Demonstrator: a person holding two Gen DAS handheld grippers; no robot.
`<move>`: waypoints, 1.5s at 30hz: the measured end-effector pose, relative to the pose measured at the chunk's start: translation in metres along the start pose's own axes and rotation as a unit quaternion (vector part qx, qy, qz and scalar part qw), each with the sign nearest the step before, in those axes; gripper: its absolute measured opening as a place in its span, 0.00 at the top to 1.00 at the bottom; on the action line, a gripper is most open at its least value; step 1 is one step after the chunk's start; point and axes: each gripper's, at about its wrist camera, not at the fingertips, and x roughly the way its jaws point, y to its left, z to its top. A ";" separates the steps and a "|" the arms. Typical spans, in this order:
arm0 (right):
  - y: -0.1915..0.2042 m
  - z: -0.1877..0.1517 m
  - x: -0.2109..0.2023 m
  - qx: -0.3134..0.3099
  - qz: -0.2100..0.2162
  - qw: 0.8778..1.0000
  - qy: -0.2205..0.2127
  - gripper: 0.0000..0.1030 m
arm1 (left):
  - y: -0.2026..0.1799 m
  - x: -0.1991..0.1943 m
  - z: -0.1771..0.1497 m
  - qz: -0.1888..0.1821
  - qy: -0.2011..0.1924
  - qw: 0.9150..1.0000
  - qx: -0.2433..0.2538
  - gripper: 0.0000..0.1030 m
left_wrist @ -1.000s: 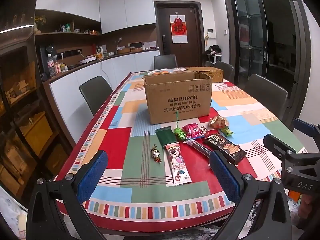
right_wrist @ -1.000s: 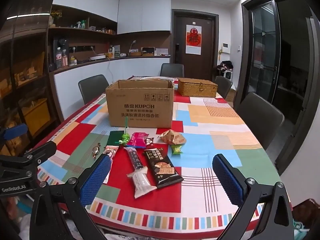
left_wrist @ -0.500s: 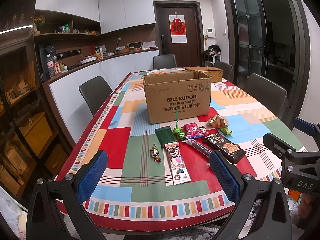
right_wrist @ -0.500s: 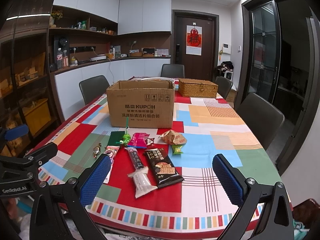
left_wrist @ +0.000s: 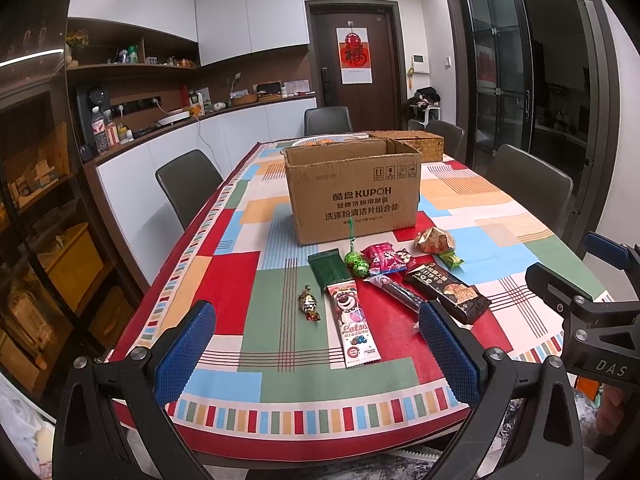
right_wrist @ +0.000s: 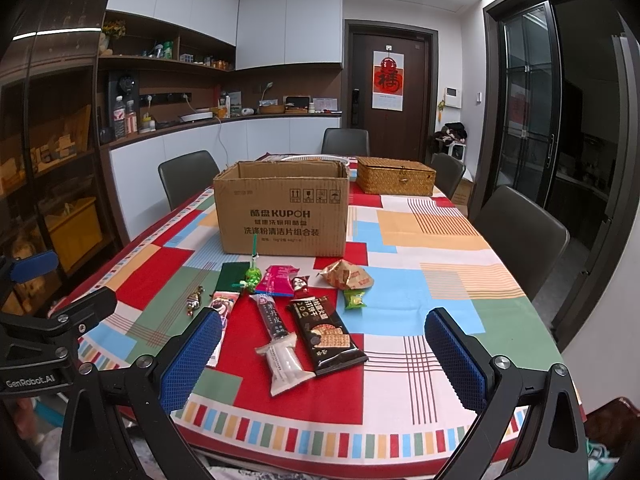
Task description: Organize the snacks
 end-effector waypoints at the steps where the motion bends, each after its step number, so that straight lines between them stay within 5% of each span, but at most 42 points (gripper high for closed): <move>1: 0.000 0.000 0.000 0.000 0.000 1.000 0.000 0.00 | 0.000 0.000 0.000 -0.001 0.000 1.000 0.000 0.00; 33: 0.003 -0.003 0.000 -0.001 0.001 1.000 0.003 0.00 | -0.002 0.003 -0.003 -0.002 0.004 1.000 0.000 0.00; 45: -0.001 -0.002 0.018 -0.001 0.008 0.999 0.045 0.00 | -0.001 0.028 -0.005 -0.019 0.042 0.999 0.003 0.00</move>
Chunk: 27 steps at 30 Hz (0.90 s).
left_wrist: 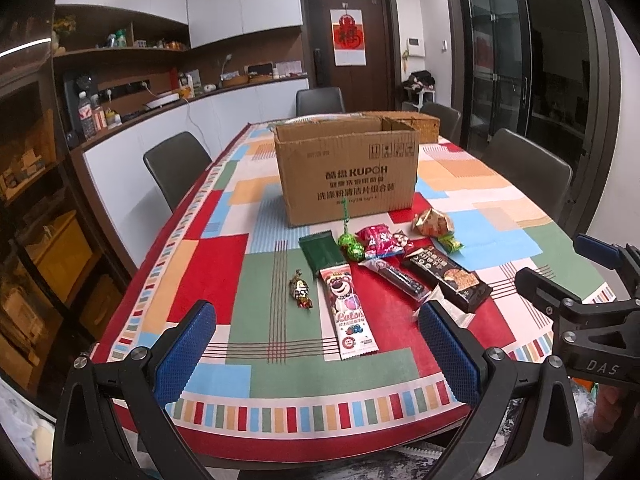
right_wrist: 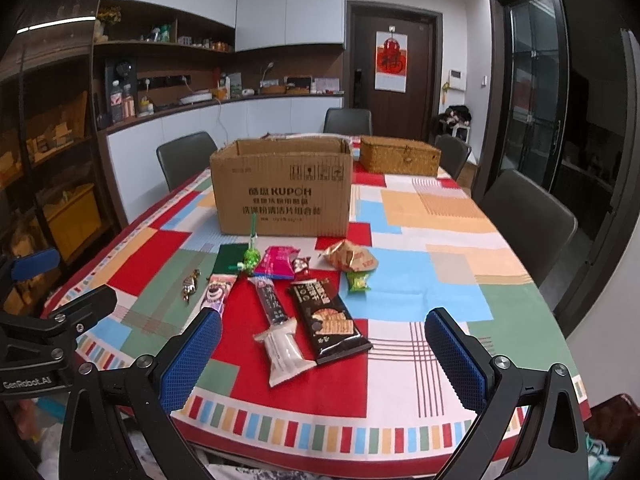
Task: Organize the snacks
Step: 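Grasp the pink bear-print packet with the left gripper while the right gripper grasps the white bread packet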
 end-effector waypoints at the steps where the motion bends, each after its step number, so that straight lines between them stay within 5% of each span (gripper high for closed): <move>1: 0.000 0.000 0.004 -0.001 0.002 1.000 0.007 0.00 | 0.000 0.003 0.001 -0.002 0.005 1.000 0.001 0.00; 8: 0.004 0.001 0.040 -0.015 0.028 0.997 0.064 0.05 | 0.002 0.039 0.006 -0.023 0.053 0.998 -0.004 0.07; 17: 0.012 -0.005 0.094 -0.033 0.069 0.986 0.148 0.25 | 0.000 0.087 0.009 -0.048 0.114 0.992 -0.006 0.24; 27: 0.017 -0.011 0.128 -0.047 0.096 0.975 0.193 0.43 | -0.009 0.135 0.009 -0.060 0.161 0.985 0.008 0.38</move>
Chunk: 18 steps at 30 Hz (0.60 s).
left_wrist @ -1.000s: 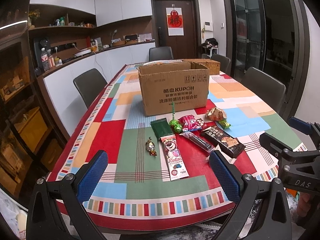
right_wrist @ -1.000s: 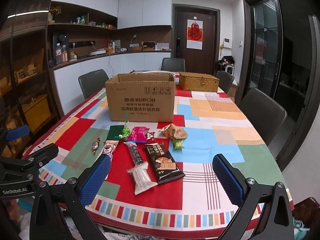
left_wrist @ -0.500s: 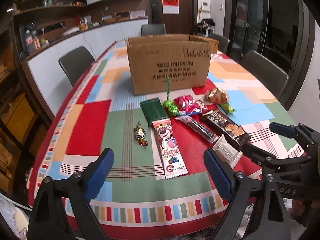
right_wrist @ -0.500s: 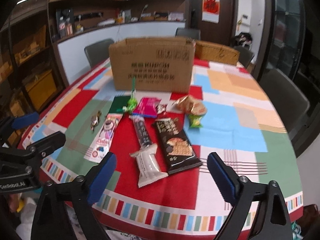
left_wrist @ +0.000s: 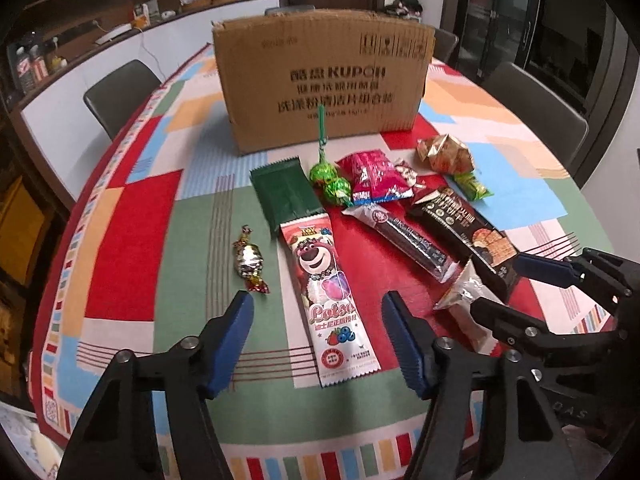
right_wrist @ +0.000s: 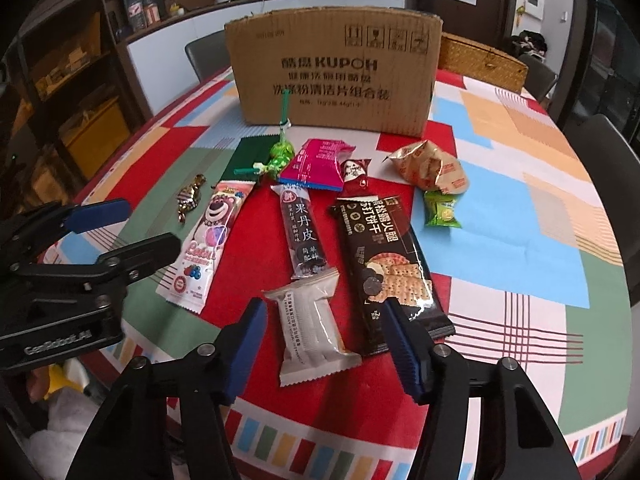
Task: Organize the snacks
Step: 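Grasp the pink bear-print packet with the left gripper while the right gripper grasps the white bread packet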
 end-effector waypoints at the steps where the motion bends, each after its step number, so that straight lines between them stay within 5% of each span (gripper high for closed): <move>1: 0.000 0.000 0.002 0.000 -0.001 1.000 0.003 0.44 | 0.000 0.005 0.001 -0.003 0.006 1.000 0.001 0.39; 18: 0.006 0.005 0.027 -0.027 0.007 0.999 0.041 0.64 | -0.005 0.052 0.014 -0.002 0.036 0.999 0.022 0.51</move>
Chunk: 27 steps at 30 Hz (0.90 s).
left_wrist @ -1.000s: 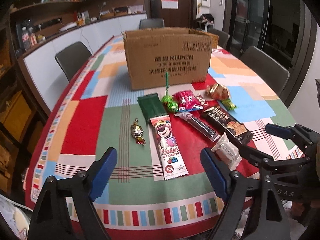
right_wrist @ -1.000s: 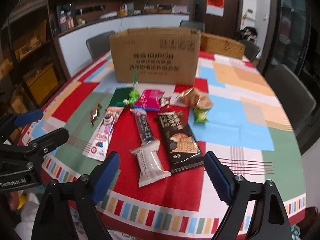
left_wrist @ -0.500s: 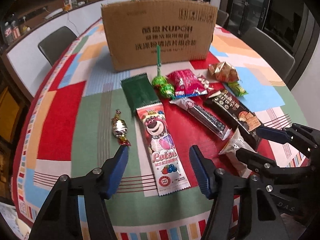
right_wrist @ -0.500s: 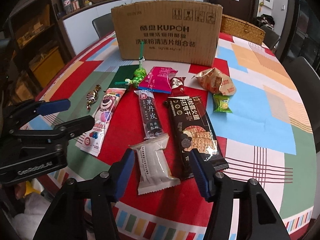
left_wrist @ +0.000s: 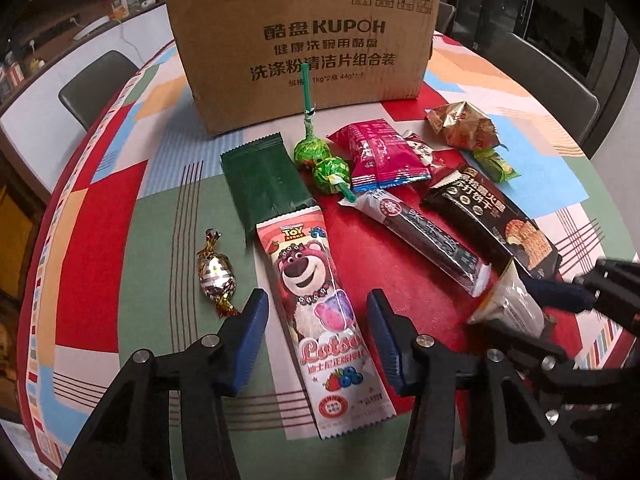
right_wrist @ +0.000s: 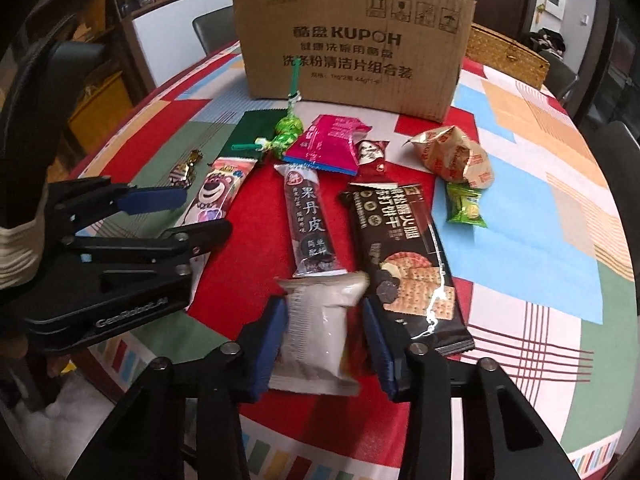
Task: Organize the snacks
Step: 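Grasp the pink bear-print packet with the left gripper while the right gripper grasps the white bread packet, then carry both packets over the cardboard box and open both grippers to drop them inside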
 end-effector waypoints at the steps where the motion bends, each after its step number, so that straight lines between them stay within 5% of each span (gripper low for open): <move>1: 0.000 0.000 0.003 -0.001 0.005 1.000 0.007 0.66 | 0.001 0.002 0.000 0.001 0.001 1.000 0.000 0.52; 7: 0.003 0.002 0.010 -0.006 0.013 1.000 0.017 0.68 | 0.003 0.008 0.002 -0.007 0.003 1.000 -0.004 0.54; 13: 0.003 0.004 0.010 0.000 0.013 1.000 0.010 0.69 | 0.005 0.007 0.001 -0.021 0.001 1.000 -0.012 0.73; 27: -0.001 -0.001 -0.024 0.013 0.024 0.999 -0.047 0.69 | 0.001 -0.054 -0.010 -0.009 -0.071 0.997 -0.007 0.74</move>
